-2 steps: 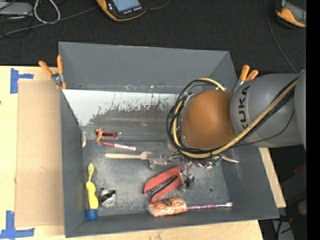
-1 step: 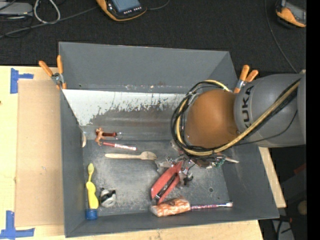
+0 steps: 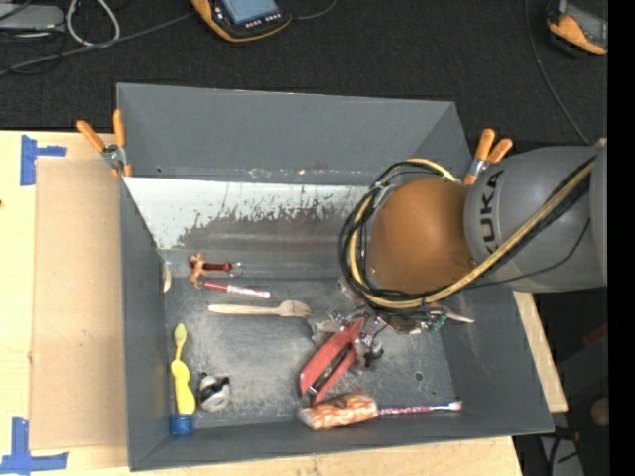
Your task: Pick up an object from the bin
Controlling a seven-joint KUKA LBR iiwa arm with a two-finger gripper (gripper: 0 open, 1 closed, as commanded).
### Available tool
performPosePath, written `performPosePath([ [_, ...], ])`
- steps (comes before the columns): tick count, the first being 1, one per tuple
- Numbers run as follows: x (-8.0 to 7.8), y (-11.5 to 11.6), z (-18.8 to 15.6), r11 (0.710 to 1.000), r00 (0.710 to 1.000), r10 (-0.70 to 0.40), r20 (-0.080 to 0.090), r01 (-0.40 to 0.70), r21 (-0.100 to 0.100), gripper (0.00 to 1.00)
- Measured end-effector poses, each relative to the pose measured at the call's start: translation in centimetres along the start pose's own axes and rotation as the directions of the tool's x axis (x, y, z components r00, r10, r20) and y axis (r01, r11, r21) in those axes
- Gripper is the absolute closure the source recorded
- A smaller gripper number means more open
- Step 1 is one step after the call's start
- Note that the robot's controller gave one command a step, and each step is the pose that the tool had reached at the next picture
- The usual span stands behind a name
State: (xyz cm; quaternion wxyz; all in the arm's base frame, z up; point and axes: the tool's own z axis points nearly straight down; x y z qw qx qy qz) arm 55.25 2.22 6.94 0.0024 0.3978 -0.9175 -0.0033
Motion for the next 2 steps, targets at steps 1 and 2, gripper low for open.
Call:
performPosePath([
  [1,0.2,0.3,-3.7,1.000,1.000,0.001,-0.007,-0.001,-0.008,1.00],
  [2,0.1,0.4,-6.4,1.000,1.000,0.002,-0.005,-0.002,-0.008,1.00],
])
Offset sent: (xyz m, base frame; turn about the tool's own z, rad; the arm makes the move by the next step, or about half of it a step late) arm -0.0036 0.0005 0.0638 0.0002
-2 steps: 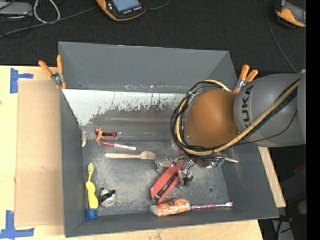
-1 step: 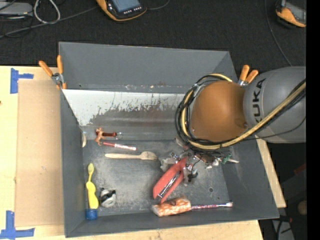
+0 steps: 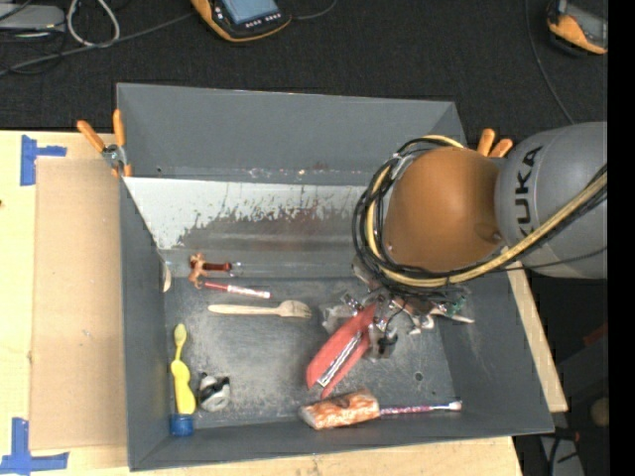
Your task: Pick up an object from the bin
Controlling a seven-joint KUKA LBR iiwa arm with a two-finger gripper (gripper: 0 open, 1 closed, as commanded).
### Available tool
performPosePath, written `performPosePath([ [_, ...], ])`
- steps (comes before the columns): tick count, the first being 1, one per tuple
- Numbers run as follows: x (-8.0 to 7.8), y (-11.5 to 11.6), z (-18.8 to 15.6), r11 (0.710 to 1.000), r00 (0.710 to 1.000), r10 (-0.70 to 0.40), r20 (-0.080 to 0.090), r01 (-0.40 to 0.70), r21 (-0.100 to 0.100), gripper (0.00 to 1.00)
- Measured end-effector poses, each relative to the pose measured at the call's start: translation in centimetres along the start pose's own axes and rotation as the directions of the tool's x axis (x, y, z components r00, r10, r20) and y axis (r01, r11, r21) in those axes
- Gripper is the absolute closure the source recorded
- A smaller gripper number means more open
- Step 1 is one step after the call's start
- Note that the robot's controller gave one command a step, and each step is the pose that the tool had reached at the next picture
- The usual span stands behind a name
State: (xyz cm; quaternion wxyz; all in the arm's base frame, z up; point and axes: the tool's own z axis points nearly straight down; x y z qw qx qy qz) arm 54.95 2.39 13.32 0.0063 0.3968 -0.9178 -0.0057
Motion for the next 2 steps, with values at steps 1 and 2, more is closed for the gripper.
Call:
performPosePath([
  [1,0.0,0.1,-1.6,1.000,1.000,0.001,-0.001,-0.001,-0.001,1.00],
  [2,0.1,0.3,-6.2,1.000,1.000,0.002,-0.005,-0.002,-0.008,1.00],
])
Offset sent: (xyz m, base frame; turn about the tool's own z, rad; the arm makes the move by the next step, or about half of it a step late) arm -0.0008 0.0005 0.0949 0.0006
